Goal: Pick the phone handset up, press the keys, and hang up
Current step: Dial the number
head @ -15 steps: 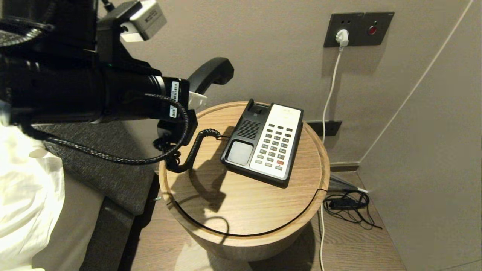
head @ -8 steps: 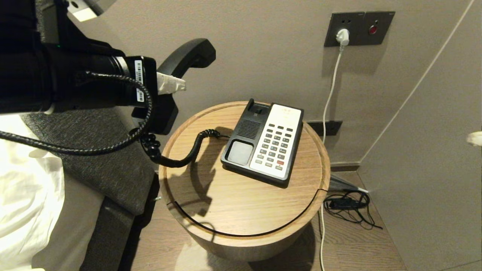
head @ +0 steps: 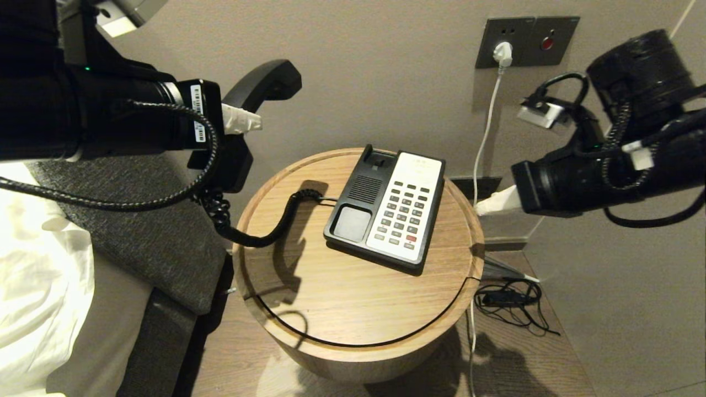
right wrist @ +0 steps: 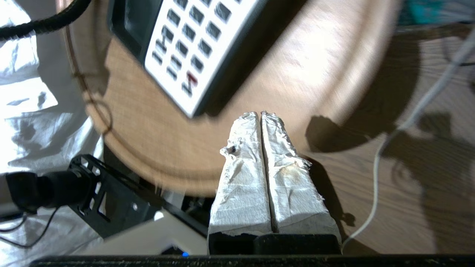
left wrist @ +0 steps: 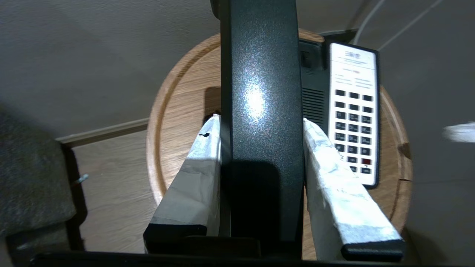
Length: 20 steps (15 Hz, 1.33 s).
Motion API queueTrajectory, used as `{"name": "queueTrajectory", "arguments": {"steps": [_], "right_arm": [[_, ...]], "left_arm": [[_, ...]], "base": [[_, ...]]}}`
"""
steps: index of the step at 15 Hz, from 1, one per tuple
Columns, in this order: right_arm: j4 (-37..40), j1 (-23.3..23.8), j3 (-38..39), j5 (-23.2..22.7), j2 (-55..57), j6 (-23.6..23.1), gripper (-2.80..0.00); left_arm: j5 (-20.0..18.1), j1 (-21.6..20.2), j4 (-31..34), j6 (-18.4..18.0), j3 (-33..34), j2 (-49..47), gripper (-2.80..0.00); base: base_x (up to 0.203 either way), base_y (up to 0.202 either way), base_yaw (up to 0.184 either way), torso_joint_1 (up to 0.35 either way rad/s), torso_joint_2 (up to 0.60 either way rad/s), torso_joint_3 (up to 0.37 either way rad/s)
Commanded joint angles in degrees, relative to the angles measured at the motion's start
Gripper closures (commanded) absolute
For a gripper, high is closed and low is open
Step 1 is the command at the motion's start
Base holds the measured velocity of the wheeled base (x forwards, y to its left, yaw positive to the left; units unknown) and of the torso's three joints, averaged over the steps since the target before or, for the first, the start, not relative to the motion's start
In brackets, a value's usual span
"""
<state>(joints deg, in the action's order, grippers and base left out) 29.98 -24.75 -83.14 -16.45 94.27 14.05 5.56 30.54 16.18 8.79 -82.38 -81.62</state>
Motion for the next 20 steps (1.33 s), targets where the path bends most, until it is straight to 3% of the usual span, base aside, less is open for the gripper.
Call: {"name": "queueTrajectory", "arguments": {"steps": [1,5,10,15,20], "right_arm": [[-0.52,-2.06,-4.04,0.03,8.05,0.37,0.0],[-2.39,-5.38,-9.41,0.02,12.61,3.51,0.0],[-1.83,-5.85,-14.03,0.6,16.33,3.79,0.0],[-2.25,-5.59,-11.09,5.24,16.37,3.1,0.0],[-2.53,-4.75,-9.59,6.84,15.54,3.07,0.0]], "left_arm": [[0.07,-1.35,0.16,0.09,0.45,0.31,0.0],[0.04,-3.93,0.18,0.18,1.09,1.26,0.0],[-0.11,-5.4,-0.25,0.38,2.57,1.72,0.0],[-0.02,-5.32,-0.18,1.05,2.4,1.81,0.0],[-0.11,-5.4,-0.27,1.14,2.83,1.99,0.0]], "base": [[0.0,0.0,0.0,0.0,0.0,0.0],[0.0,0.0,0.0,0.0,0.0,0.0],[0.0,0.0,0.0,0.0,0.0,0.0],[0.0,0.0,0.0,0.0,0.0,0.0],[0.0,0.0,0.0,0.0,0.0,0.0]]}}
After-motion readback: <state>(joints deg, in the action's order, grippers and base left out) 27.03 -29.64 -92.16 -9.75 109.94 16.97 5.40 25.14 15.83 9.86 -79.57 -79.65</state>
